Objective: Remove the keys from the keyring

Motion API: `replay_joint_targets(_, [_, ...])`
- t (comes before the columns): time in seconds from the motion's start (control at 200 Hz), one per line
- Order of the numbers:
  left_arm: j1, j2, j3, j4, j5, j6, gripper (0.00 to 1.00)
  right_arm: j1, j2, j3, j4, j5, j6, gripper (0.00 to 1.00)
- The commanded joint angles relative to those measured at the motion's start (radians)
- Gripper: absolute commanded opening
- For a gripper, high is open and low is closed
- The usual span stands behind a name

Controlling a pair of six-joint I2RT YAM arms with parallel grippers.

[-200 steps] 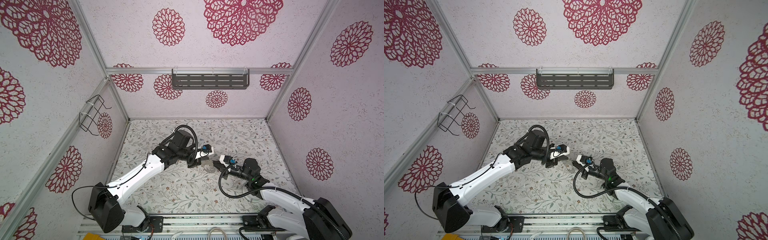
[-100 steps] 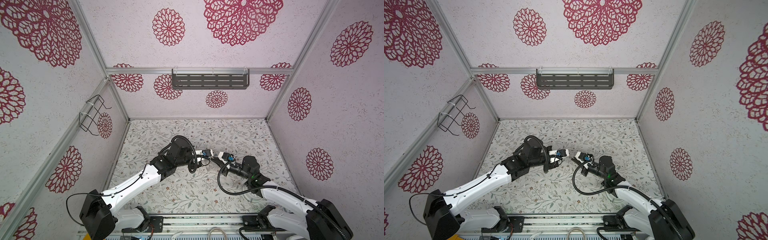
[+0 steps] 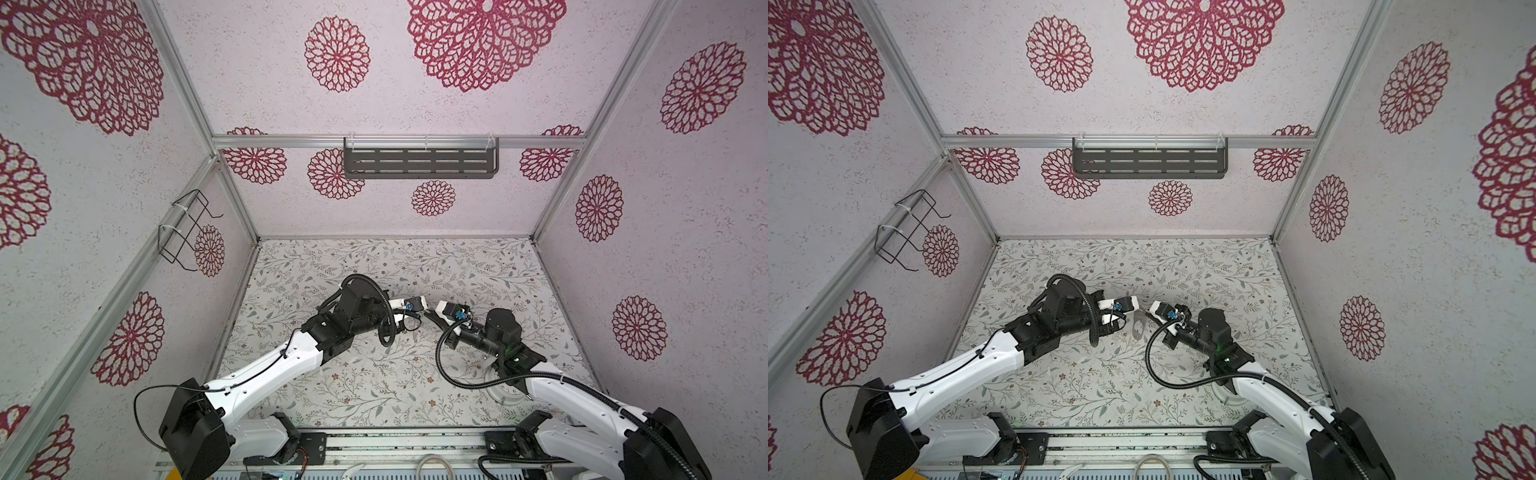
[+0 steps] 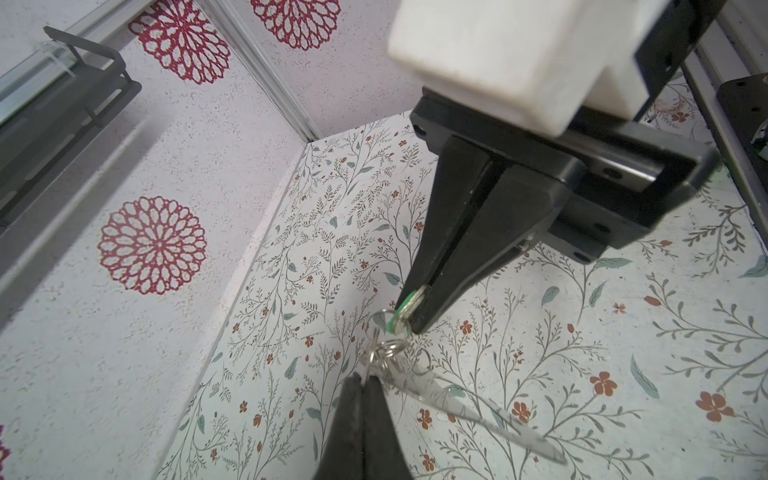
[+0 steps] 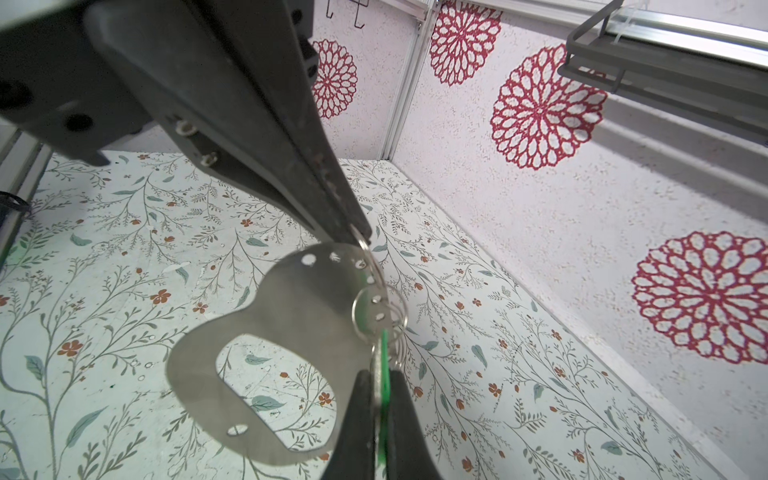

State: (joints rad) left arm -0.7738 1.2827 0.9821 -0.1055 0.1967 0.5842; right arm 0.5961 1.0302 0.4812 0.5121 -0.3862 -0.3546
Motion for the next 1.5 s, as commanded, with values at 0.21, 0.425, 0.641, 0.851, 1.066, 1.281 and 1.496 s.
replay_joint_targets(0.21, [-0.002, -0.005, 0.02, 0.028, -0.031, -0.023, 0.0, -0.001, -0.053, 0.068, -0.061, 0.066, -0.066, 0.0])
replay_joint_targets(0.425, [-0.002, 0.013, 0.034, 0.014, -0.037, -0.032, 0.0, -0.001, -0.056, 0.11, -0.08, 0.057, -0.084, 0.0])
replay_joint_targets(0.641, [-0.002, 0.022, 0.049, -0.01, -0.036, -0.037, 0.0, -0.001, -0.058, 0.138, -0.085, 0.04, -0.081, 0.0])
replay_joint_targets(0.851, [-0.003, 0.02, 0.05, -0.001, -0.034, -0.043, 0.0, -0.001, -0.035, 0.142, -0.127, 0.029, -0.075, 0.0])
replay_joint_targets(1.066, [-0.002, 0.001, 0.042, 0.023, 0.013, -0.051, 0.0, -0.001, 0.016, 0.152, -0.146, 0.027, -0.067, 0.0])
replay_joint_targets(1.281, [-0.001, -0.016, 0.015, 0.066, 0.03, -0.053, 0.0, -0.001, 0.074, 0.199, -0.198, -0.03, -0.066, 0.0])
replay_joint_targets(1.496, [-0.001, -0.022, -0.004, 0.112, -0.05, -0.054, 0.0, -0.001, 0.055, 0.178, -0.207, -0.047, -0.042, 0.0])
